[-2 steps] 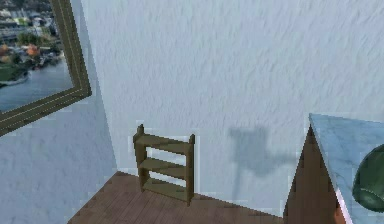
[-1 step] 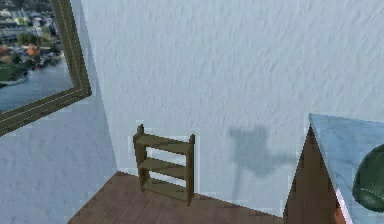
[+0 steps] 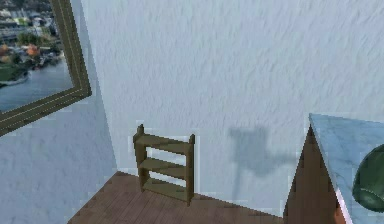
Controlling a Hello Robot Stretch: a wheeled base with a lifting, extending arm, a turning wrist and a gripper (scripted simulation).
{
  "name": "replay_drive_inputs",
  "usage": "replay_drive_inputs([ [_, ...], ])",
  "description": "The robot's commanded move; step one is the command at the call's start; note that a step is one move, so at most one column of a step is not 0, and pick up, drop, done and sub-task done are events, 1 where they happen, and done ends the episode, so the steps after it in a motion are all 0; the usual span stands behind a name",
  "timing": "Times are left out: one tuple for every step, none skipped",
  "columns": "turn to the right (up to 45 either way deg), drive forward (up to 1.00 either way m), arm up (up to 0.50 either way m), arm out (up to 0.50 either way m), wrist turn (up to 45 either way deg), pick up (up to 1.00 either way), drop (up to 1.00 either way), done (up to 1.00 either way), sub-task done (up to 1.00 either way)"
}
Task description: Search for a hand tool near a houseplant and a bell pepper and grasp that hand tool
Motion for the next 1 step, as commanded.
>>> replay_drive_inputs([
  [0.0, 0.0, 0.0, 0.0, 0.0, 0.0, 0.0, 1.0, 0.0],
])
